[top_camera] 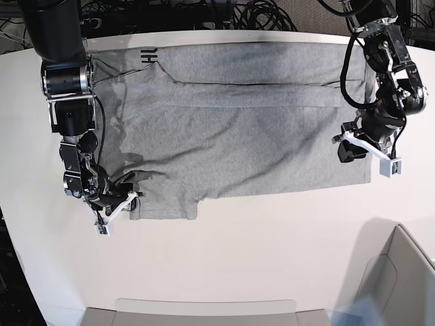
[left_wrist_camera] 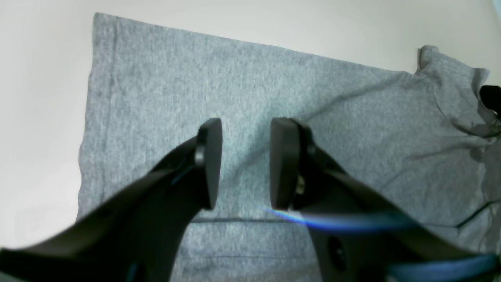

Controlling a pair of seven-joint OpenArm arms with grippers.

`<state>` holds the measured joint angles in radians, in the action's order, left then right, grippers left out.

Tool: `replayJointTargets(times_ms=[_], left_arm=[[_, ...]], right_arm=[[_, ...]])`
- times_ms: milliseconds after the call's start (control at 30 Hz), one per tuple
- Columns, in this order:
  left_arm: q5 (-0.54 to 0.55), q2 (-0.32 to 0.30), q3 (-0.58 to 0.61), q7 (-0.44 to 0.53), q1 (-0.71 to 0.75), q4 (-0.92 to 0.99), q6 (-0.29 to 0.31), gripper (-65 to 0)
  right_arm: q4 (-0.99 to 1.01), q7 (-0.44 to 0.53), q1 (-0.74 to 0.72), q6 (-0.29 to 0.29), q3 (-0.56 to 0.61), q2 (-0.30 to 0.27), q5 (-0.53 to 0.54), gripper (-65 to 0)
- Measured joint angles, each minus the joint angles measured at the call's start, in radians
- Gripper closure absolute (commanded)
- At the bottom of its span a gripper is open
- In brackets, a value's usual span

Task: Fold the T-shirt properly
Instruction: 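Move both grippers to the hem corners and grasp them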

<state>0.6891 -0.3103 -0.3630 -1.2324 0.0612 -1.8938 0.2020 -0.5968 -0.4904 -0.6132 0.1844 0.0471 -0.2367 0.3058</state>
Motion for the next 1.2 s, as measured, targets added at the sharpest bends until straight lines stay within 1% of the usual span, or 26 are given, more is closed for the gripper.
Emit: replayJointTargets(times_ms=[33,100,133,200,233,300,333,367,400,433,500,533,600,633,667,700,733,1000,1033,1067,1133,1200], left_arm=[[0.0,0.0,0.0,0.002,0.0,0.0,0.0,-20.2],[-0.001,0.0,-0.003,0.003,-0.005,0.016,0.0,-20.3],[-0.022,0.0,-0.004,0.011,-0.014,0.044,0.002,-20.4],[-0.095,0.005,-0.004,0.045,-0.065,0.136,0.002,-22.2],[-0.151,0.006,-0.002,0.05,-0.101,0.195,-0.013,-23.3],[-0.228,0.001,-0.001,0.07,-0.181,0.321,-0.003,-24.6],[-0.267,-0.001,0.002,0.08,-0.219,0.375,-0.01,-24.6],[-0.317,-0.002,0.002,0.102,-0.264,0.431,0.0,-24.7],[-0.349,0.002,0.003,0.135,-0.293,0.464,-0.014,-24.8],[-0.362,0.0,0.002,0.198,-0.32,0.505,0.001,-24.8],[-0.41,-0.005,0.016,0.266,-0.368,0.6,-0.001,-24.8],[-0.442,-0.014,0.043,0.311,-0.392,0.672,0.0,-24.8],[-0.455,-0.039,0.096,0.332,-0.433,0.816,-0.002,-24.8],[-0.453,-0.05,0.121,0.367,-0.452,0.887,0.001,-24.8],[-0.454,-0.053,0.131,0.381,-0.463,0.932,0.0,-24.7],[-0.454,-0.056,0.135,0.426,-0.473,0.968,0.0,-24.7],[-0.453,-0.06,0.134,0.431,-0.489,0.997,0.0,-24.7],[-0.453,-0.068,0.141,0.518,-0.5,1.06,0.006,-24.3],[-0.453,-0.07,0.141,0.523,-0.5,1.064,0.007,-23.4],[-0.453,-0.071,0.141,0.524,-0.5,1.065,0.007,-21.0],[-0.452,-0.072,0.141,0.524,-0.5,1.066,0.007,-12.8],[-0.453,-0.072,0.138,0.526,-0.5,1.067,0.007,-1.7]], right_arm=[[0.004,-0.014,-0.009,-0.001,0.0,0.011,-0.026,-25.4],[0.004,-0.01,-0.013,-0.002,0.0,0.031,-0.047,-25.2],[0.003,-0.01,-0.013,0.0,0.0,0.045,-0.056,-24.4],[0.001,-0.004,-0.01,0.003,0.002,0.058,-0.076,-21.7],[-0.001,-0.006,-0.009,0.004,0.002,0.057,-0.072,-20.4],[-0.002,-0.005,-0.008,0.003,0.002,0.051,-0.073,-18.3],[-0.003,-0.007,-0.007,0.003,0.002,0.045,-0.073,-17.9],[-0.003,-0.007,-0.007,0.003,0.002,0.043,-0.074,-17.5],[-0.003,-0.004,-0.006,0.003,0.001,0.039,-0.073,-17.5],[-0.003,-0.006,-0.006,0.003,0.001,0.04,-0.075,-17.5],[-0.003,-0.003,-0.004,0.003,0.001,0.041,-0.074,-17.6],[-0.003,0.0,-0.004,0.003,0.001,0.041,-0.074,-17.6],[-0.003,-0.005,-0.004,0.003,0.001,0.04,-0.074,-17.6],[-0.003,-0.004,-0.004,0.003,0.001,0.041,-0.074,-17.6],[-0.003,-0.001,-0.004,0.003,0.001,0.04,-0.074,-17.6],[-0.003,-0.006,-0.004,0.003,0.001,0.042,-0.074,-17.6],[-0.003,-0.005,-0.004,0.003,0.001,0.043,-0.074,-17.6],[-0.003,-0.005,-0.004,0.003,0.001,0.041,-0.074,-17.4],[-0.003,-0.006,-0.004,0.003,0.001,0.041,-0.074,-17.3],[-0.003,-0.006,-0.005,0.003,0.001,0.041,-0.074,-17.2],[-0.003,-0.006,-0.005,0.003,0.001,0.043,-0.074,-14.8],[-0.003,-0.007,-0.005,0.003,0.001,0.044,-0.074,-8.9]])
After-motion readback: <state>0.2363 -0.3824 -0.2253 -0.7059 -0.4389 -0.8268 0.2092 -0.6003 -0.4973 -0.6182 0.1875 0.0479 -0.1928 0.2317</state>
